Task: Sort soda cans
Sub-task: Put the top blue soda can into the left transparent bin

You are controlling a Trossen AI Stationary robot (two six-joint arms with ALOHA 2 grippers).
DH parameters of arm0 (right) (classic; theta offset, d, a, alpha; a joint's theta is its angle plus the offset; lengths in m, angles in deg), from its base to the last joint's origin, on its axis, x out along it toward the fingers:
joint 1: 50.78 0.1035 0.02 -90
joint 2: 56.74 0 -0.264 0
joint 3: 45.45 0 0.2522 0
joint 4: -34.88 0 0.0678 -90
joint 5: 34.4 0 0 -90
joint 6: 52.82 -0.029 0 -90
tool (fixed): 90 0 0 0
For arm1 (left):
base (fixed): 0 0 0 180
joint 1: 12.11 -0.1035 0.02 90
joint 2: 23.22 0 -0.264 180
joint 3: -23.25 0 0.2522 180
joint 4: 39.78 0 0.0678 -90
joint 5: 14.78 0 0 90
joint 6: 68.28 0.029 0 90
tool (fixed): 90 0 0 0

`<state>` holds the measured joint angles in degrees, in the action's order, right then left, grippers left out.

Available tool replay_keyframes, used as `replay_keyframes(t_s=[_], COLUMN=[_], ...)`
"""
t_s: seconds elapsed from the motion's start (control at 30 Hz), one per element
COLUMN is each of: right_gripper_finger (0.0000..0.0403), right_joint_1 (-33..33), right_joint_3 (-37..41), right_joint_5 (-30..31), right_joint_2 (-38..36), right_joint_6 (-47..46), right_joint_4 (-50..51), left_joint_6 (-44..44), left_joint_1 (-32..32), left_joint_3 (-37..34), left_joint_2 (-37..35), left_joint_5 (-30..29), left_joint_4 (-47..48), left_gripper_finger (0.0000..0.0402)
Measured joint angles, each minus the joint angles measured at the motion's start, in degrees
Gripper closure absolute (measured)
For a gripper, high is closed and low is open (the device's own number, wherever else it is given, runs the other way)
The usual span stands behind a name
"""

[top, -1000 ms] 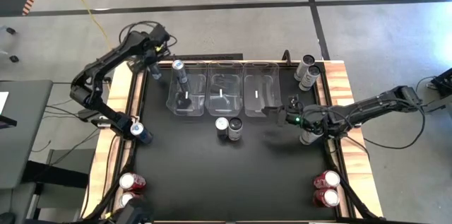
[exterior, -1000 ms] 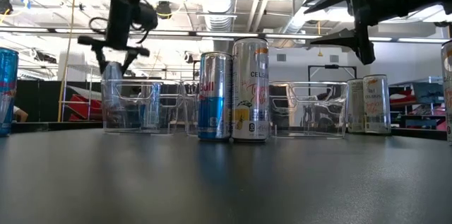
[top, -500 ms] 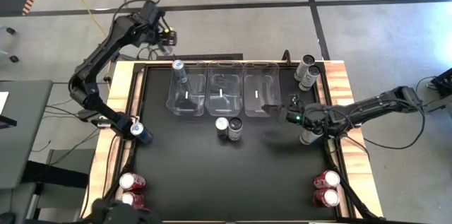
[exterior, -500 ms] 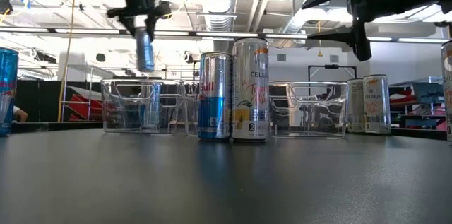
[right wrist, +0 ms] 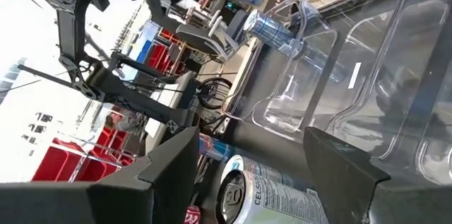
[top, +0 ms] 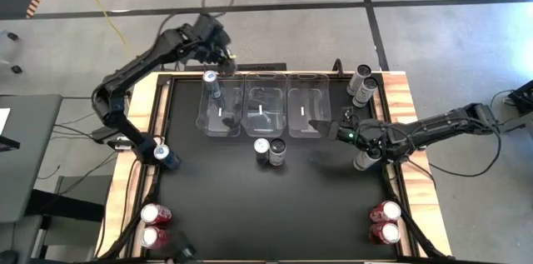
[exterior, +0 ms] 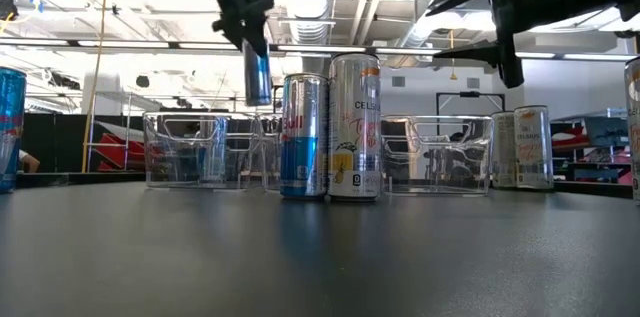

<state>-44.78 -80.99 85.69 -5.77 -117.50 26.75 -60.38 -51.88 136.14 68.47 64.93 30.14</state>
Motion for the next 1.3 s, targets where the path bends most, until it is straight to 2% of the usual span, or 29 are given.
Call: replay_keyframes(t_s=[0.2,0.4,0.57,0.7,0.9,1.3], right_gripper_finger=[0.0133,0.0133,0.0133,0.0133,0.0133,0.0133], right_joint_1=[0.28,0.32,1.50,1.98,1.96,0.55], right_joint_3=[0.00,0.00,0.00,0.00,0.00,0.00], right_joint_5=[-0.01,-0.01,0.74,1.49,1.54,1.54], right_joint_2=[0.01,0.01,0.01,0.01,0.01,0.01], right_joint_6=[-0.29,-0.70,-1.03,-1.03,-1.01,-0.95], right_joint_4=[0.18,0.42,0.46,0.47,0.58,1.53], left_joint_6=[3.50,0.64,-0.91,-2.18,-4.82,-6.04], left_joint_1=[2.24,2.52,1.67,0.54,0.94,1.66], left_joint_3=[0.00,-0.09,-2.07,-7.03,-14.13,-20.30], left_joint_2=[5.04,8.90,8.87,8.08,6.19,6.21], left_joint_5=[-0.46,-0.76,-1.64,-1.71,-1.72,-1.86], left_joint_4=[-0.08,1.54,0.39,-0.43,-8.21,-14.44], left_gripper_finger=[0.0167,0.0167,0.0167,0.0167,0.0167,0.0167])
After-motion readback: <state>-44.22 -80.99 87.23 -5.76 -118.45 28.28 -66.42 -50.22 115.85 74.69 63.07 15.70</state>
